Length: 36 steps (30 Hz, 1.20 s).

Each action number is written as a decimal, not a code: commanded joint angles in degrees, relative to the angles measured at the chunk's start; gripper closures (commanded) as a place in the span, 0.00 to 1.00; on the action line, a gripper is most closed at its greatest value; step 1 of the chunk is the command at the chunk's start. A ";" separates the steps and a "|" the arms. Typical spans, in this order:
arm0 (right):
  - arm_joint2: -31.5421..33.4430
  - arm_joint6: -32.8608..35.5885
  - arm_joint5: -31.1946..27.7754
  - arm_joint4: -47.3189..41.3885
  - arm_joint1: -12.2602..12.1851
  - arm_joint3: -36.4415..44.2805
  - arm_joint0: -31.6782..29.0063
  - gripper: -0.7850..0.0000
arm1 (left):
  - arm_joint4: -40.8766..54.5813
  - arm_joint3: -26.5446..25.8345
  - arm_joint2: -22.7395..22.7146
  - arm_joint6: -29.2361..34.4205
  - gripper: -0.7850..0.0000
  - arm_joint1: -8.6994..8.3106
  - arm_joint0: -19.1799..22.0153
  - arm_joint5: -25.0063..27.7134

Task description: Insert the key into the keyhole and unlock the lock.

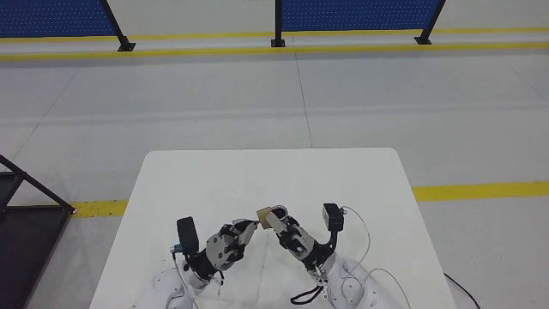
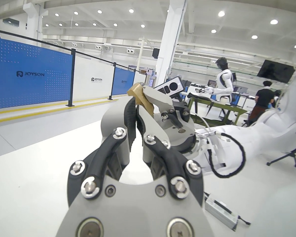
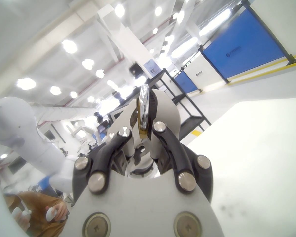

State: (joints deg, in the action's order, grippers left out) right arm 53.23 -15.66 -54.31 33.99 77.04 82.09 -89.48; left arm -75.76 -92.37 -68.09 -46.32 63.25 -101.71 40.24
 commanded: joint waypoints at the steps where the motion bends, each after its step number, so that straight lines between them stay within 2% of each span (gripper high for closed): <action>1: 0.03 0.02 0.02 -0.12 0.01 0.03 -0.02 1.00 | -2.96 0.15 0.26 -2.48 1.00 0.03 -0.01 -2.29; 10: 0.14 0.22 0.02 -0.25 0.05 0.08 -0.05 1.00 | -15.09 1.29 0.65 -10.51 1.00 -0.11 0.42 -13.84; 16: 0.16 0.33 0.13 -0.12 0.09 0.13 -0.05 1.00 | -19.50 1.80 0.59 -11.88 1.00 -0.04 0.47 -22.56; 27: 0.22 0.38 0.02 -0.27 0.15 0.09 -0.10 1.00 | -23.13 1.40 1.19 -11.25 1.00 -0.06 0.49 -28.60; 31: 0.27 0.39 -0.01 -0.24 0.17 0.09 -0.13 1.00 | -22.29 1.66 1.61 -11.95 1.00 -0.02 0.54 -28.46; 32: 0.31 0.39 0.07 -0.18 0.17 0.09 -0.13 1.00 | -22.00 1.73 1.66 -12.04 0.91 -0.02 0.60 -28.38; 33: 0.33 0.37 0.09 -0.15 0.17 0.11 -0.15 1.00 | -21.68 1.85 1.73 -12.01 0.33 -0.02 0.64 -28.10; 34: 0.35 0.37 0.09 -0.14 0.18 0.10 -0.15 1.00 | -21.26 1.90 1.74 -12.08 0.00 -0.02 0.68 -27.80; 36: 0.43 0.37 0.18 -0.17 0.19 -0.04 -0.11 1.00 | -20.42 2.11 1.73 -12.34 0.00 -0.08 0.69 -26.47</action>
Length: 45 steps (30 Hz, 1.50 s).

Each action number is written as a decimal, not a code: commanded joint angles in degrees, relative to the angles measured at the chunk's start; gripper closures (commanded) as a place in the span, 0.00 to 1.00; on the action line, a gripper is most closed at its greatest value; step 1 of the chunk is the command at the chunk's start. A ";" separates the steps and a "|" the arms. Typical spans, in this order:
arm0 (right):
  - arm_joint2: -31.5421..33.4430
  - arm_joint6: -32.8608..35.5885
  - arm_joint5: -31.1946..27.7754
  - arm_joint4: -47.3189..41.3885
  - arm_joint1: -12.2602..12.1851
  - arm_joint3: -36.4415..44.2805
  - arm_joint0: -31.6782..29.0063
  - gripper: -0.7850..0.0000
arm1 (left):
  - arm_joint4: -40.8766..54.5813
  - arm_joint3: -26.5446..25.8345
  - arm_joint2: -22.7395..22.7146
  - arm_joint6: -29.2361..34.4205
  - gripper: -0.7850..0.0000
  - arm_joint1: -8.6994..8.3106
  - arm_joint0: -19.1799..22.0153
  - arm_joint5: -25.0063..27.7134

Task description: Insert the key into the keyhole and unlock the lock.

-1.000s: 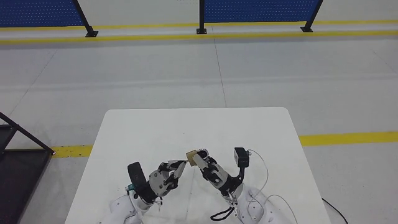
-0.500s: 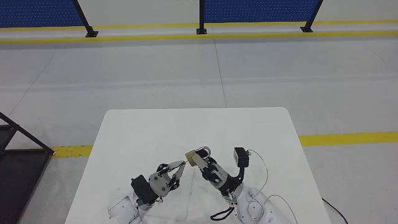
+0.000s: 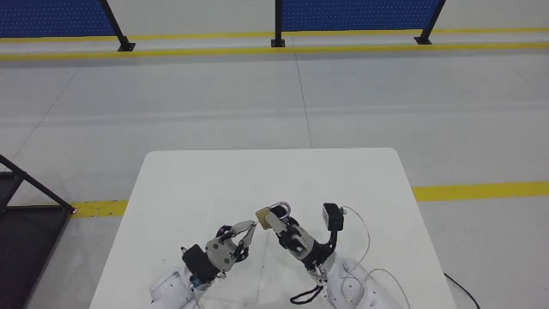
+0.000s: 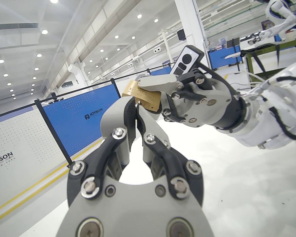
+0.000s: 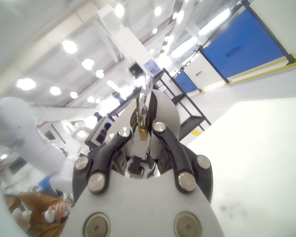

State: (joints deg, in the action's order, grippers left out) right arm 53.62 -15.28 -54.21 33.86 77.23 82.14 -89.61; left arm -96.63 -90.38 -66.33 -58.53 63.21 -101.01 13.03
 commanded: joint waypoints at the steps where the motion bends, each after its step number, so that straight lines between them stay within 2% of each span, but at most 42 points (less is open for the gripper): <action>1: 0.11 -0.04 0.23 -0.06 0.01 -0.14 0.08 1.00 | 0.95 0.20 -0.15 -0.18 0.00 -0.09 -0.05 1.44; 4: 0.63 -0.51 1.16 0.39 0.03 -0.30 0.26 1.00 | 3.49 0.23 -0.90 -0.28 0.00 -0.41 -0.56 5.72; 8: 1.43 0.20 3.48 2.23 -0.07 -0.82 0.70 1.00 | 5.00 -0.79 -4.06 -0.36 0.00 -1.33 -2.52 10.45; 13: 0.23 11.65 10.82 3.17 -0.17 -3.00 3.90 1.00 | 6.41 -3.37 -10.56 1.24 0.00 -2.86 -6.68 15.93; 17: -3.45 26.04 16.27 2.78 0.13 -5.72 7.76 1.00 | 9.96 -5.09 -16.23 2.84 0.00 -3.76 -10.21 18.32; 23: -9.95 34.63 24.91 5.21 1.87 -9.39 12.37 1.00 | 13.52 -5.68 -21.88 3.27 0.00 -4.40 -13.54 19.21; 26: -12.56 35.94 27.13 5.57 2.87 -11.58 14.34 1.00 | 14.61 -5.84 -23.36 3.08 0.00 -4.55 -14.65 19.90; 27: -13.20 35.96 27.76 5.63 3.17 -12.32 14.92 0.95 | 14.84 -5.86 -23.61 3.10 0.00 -4.56 -14.87 19.87; 28: -13.76 35.82 28.35 5.77 3.45 -12.95 15.45 0.74 | 14.97 -5.88 -23.71 3.14 0.00 -4.57 -15.04 19.94; 29: -14.17 35.63 29.23 6.09 3.68 -13.57 15.89 0.58 | 15.09 -5.84 -23.70 3.19 0.00 -4.56 -15.10 19.98; 30: -14.61 35.46 29.89 6.70 3.87 -14.05 16.28 0.00 | 15.09 -5.84 -23.70 3.19 0.00 -4.56 -15.10 19.98; 38: -14.80 32.88 30.53 10.09 3.79 -14.82 16.69 0.00 | 15.09 -5.84 -23.70 3.19 0.00 -4.56 -15.10 19.98; 45: -9.35 29.15 28.01 14.37 0.98 -9.10 12.37 0.00 | 15.09 -5.84 -23.70 3.19 0.00 -4.56 -15.10 19.98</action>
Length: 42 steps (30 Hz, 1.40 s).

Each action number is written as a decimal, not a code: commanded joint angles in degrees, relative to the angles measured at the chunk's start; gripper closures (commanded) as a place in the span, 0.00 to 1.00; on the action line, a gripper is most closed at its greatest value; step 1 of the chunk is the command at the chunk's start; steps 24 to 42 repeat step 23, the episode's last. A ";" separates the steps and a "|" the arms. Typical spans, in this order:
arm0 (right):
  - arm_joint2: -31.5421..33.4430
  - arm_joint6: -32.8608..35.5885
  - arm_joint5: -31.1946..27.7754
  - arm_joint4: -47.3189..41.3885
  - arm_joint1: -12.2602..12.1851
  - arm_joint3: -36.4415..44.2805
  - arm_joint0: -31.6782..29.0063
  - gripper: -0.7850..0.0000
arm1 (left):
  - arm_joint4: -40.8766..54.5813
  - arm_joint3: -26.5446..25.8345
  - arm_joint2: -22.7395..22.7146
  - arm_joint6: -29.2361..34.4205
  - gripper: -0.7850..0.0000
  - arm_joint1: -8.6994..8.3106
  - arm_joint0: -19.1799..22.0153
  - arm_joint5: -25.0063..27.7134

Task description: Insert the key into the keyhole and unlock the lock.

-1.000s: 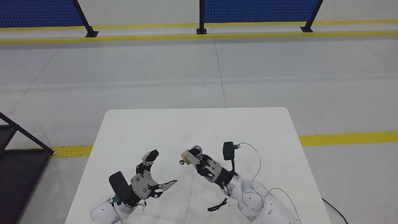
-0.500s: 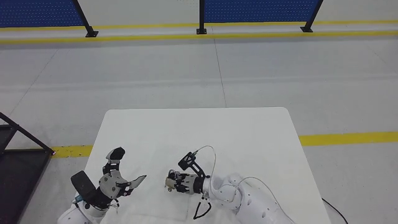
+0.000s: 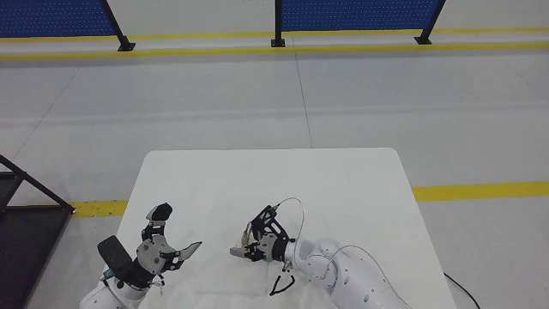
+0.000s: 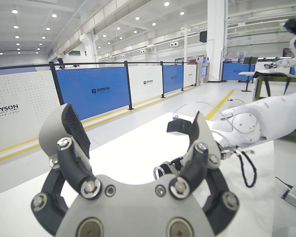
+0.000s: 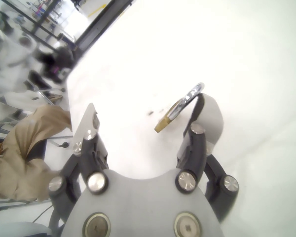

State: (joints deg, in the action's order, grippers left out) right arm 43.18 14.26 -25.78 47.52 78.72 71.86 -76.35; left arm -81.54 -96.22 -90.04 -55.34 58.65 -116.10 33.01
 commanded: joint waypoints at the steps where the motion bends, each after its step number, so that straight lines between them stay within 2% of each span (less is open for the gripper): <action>1: 2.22 -0.70 -1.10 1.24 -1.08 2.45 -1.98 0.00 | 0.00 0.00 0.00 0.00 0.00 0.00 0.00 0.00; 8: 10.78 -3.47 -5.54 3.84 -4.62 12.09 -9.76 0.00 | 0.00 0.00 0.00 0.00 0.00 0.00 0.00 0.00; 17: 26.38 -23.69 -17.16 8.52 -8.70 23.48 -24.42 0.00 | 0.00 0.00 0.00 0.00 0.00 0.00 0.00 0.00; 42: 26.41 -23.79 -17.18 8.51 -8.70 23.49 -24.44 0.00 | 0.00 0.00 0.00 0.00 0.00 0.00 0.00 0.00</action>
